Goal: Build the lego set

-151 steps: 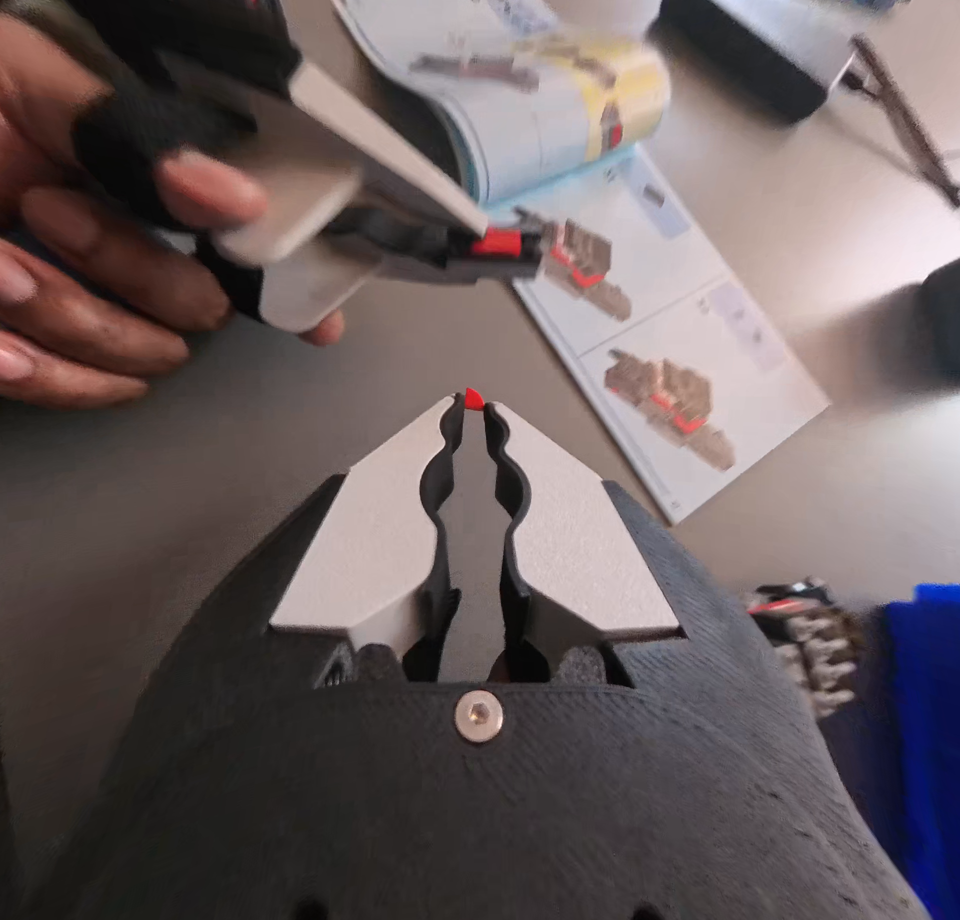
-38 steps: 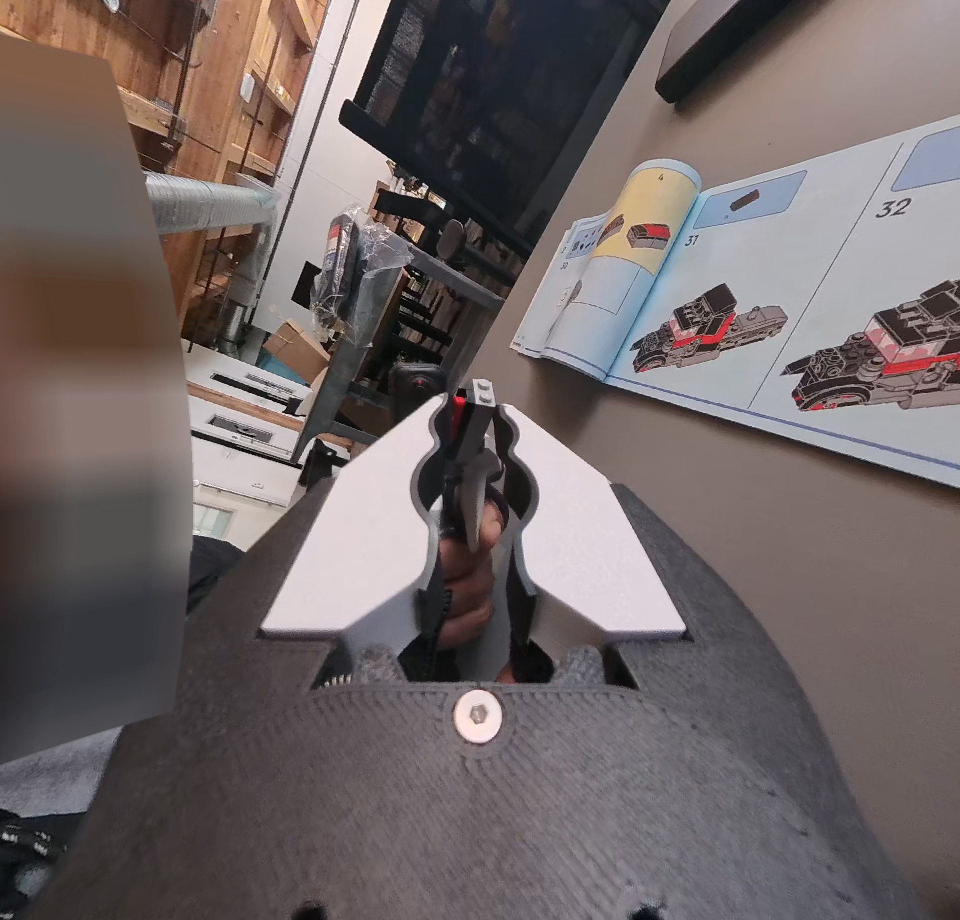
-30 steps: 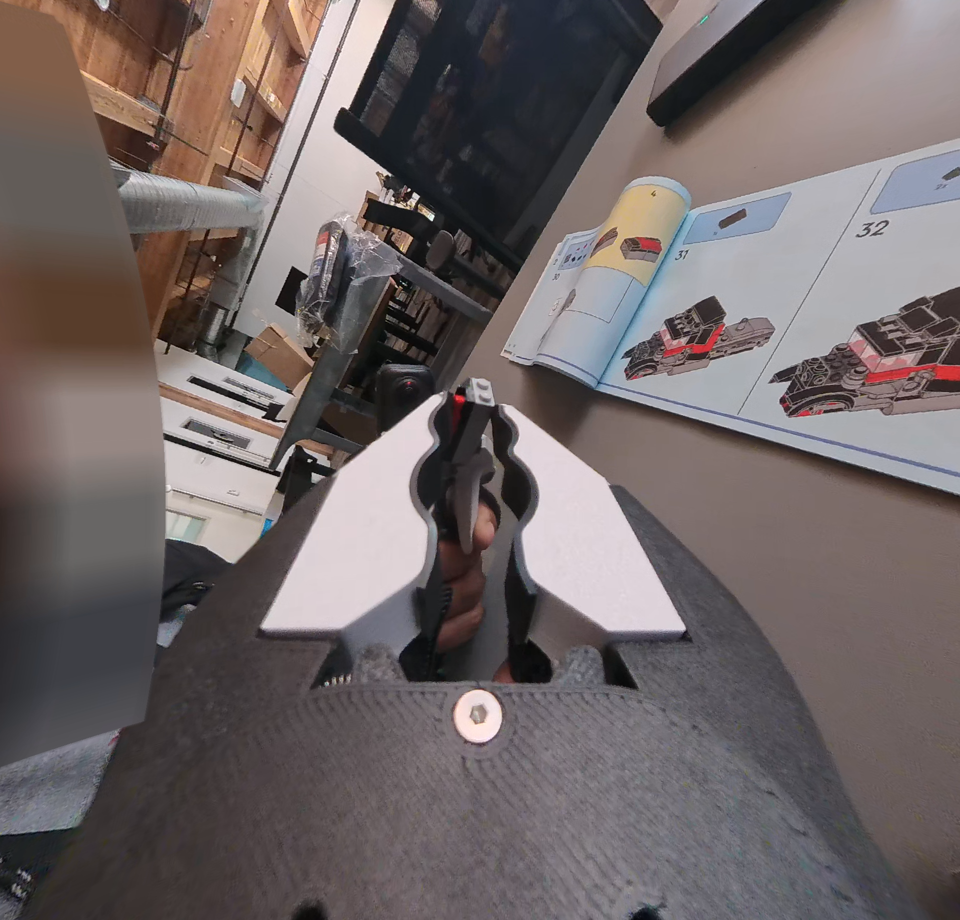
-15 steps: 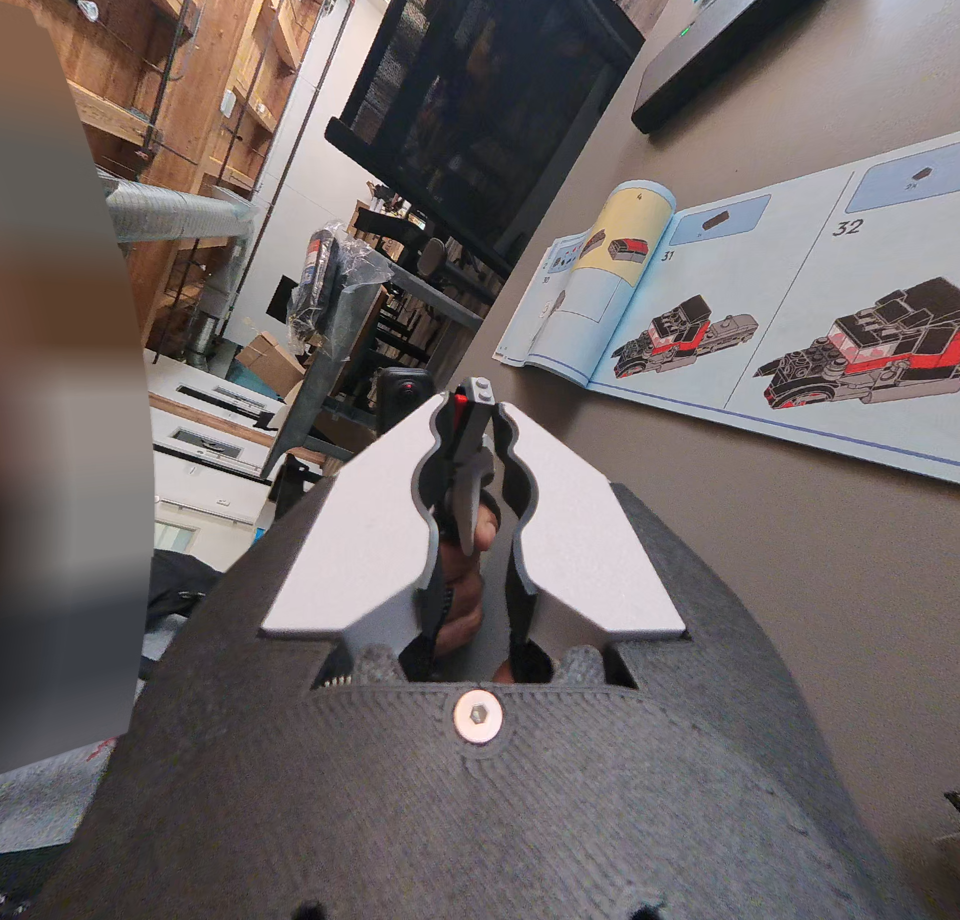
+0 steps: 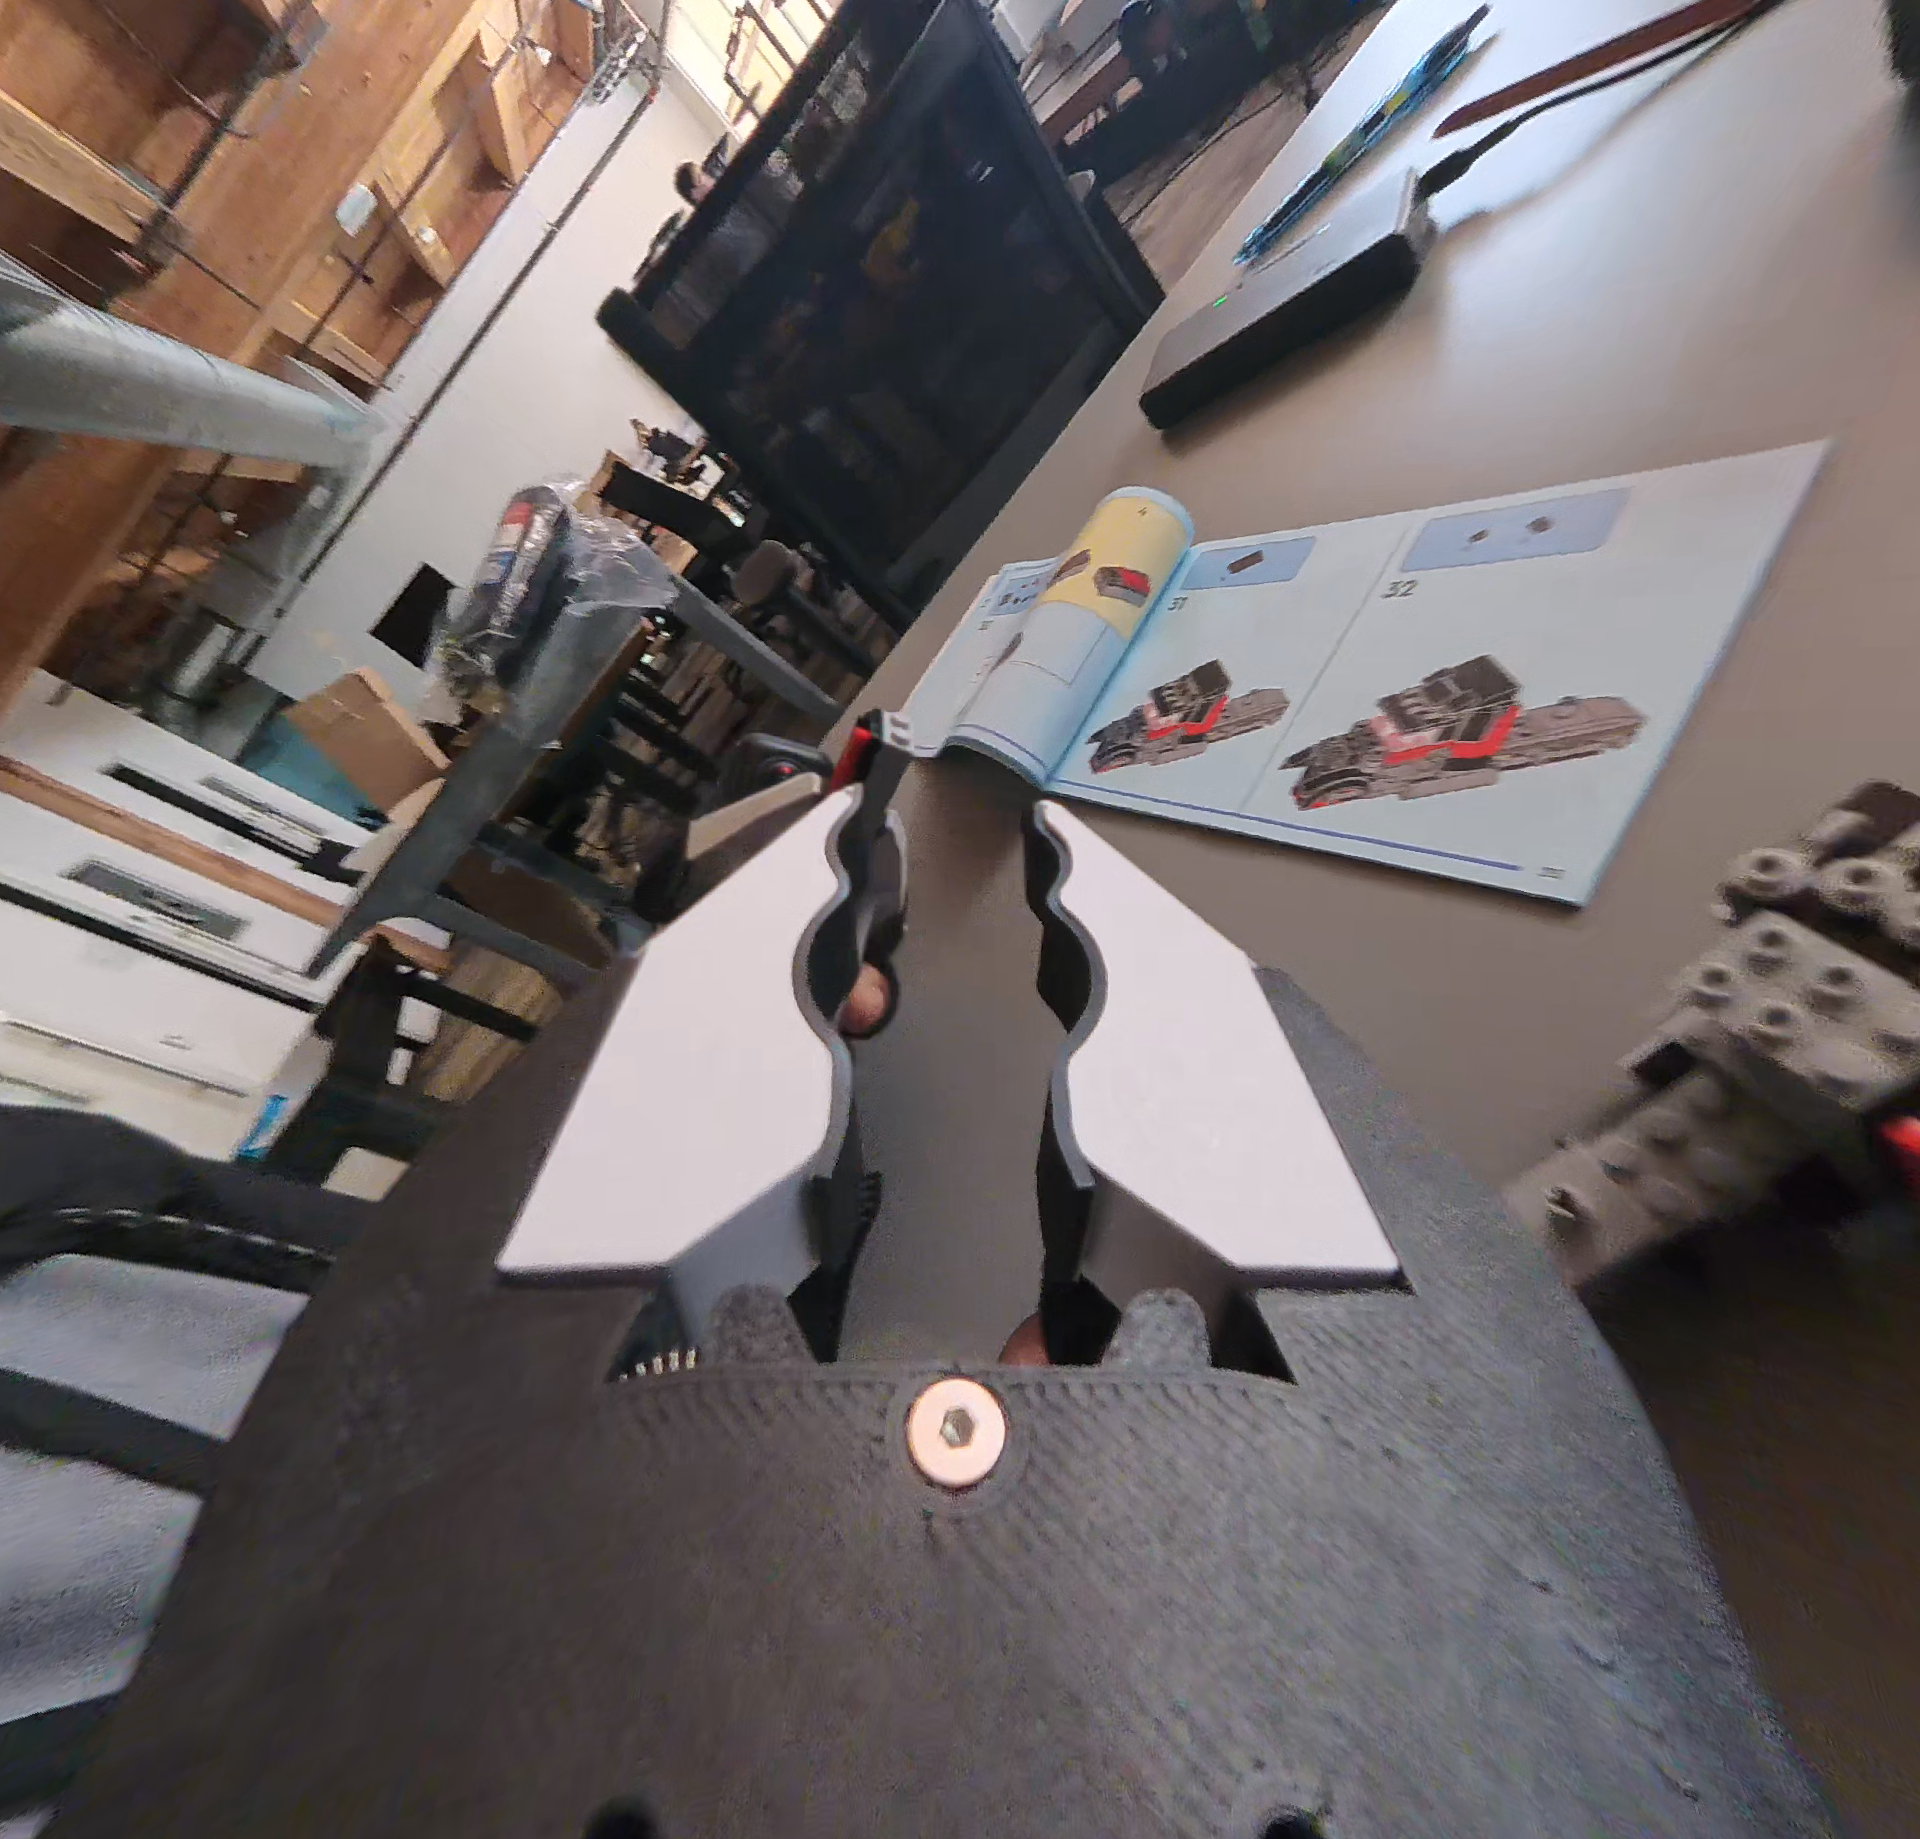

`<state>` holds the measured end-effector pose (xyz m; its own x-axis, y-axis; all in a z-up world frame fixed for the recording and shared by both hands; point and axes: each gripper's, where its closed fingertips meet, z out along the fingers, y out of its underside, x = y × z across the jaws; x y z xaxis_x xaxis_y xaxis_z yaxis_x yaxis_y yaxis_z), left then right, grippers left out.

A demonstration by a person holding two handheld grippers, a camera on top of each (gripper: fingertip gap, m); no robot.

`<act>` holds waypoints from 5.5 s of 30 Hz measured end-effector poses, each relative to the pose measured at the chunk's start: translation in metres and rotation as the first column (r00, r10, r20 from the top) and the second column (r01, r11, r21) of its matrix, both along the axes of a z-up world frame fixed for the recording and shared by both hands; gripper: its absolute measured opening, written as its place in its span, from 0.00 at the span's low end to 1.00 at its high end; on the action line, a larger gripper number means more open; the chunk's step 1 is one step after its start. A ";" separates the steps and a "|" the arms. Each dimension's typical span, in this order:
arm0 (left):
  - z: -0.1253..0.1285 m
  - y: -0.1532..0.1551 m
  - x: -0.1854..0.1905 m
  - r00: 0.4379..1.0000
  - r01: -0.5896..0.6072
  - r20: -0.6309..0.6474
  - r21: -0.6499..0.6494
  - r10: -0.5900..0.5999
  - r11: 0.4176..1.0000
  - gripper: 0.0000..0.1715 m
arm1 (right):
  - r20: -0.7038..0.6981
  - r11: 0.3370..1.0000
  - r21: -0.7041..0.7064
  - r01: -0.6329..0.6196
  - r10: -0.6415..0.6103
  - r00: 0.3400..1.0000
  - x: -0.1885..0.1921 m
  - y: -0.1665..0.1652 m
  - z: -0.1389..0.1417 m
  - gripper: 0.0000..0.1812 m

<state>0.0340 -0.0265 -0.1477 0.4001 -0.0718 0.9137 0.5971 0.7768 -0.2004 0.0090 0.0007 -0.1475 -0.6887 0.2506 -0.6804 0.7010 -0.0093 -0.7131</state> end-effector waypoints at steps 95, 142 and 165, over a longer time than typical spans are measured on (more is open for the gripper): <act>-0.069 0.130 -0.115 0.106 -0.179 0.052 -0.981 -0.993 -0.071 0.36 | -0.694 0.989 0.104 0.110 -0.007 0.720 -0.044 0.157 -0.011 0.21; -0.081 0.136 -0.047 0.349 0.470 0.266 -0.879 -0.899 -0.077 0.21 | -0.681 0.977 0.210 -0.024 0.164 0.714 -0.029 0.149 -0.016 0.21; -0.077 0.129 -0.022 0.428 0.751 0.277 -0.638 -0.860 0.169 0.21 | -0.642 0.881 0.403 -0.247 0.464 0.610 -0.001 0.100 -0.051 0.21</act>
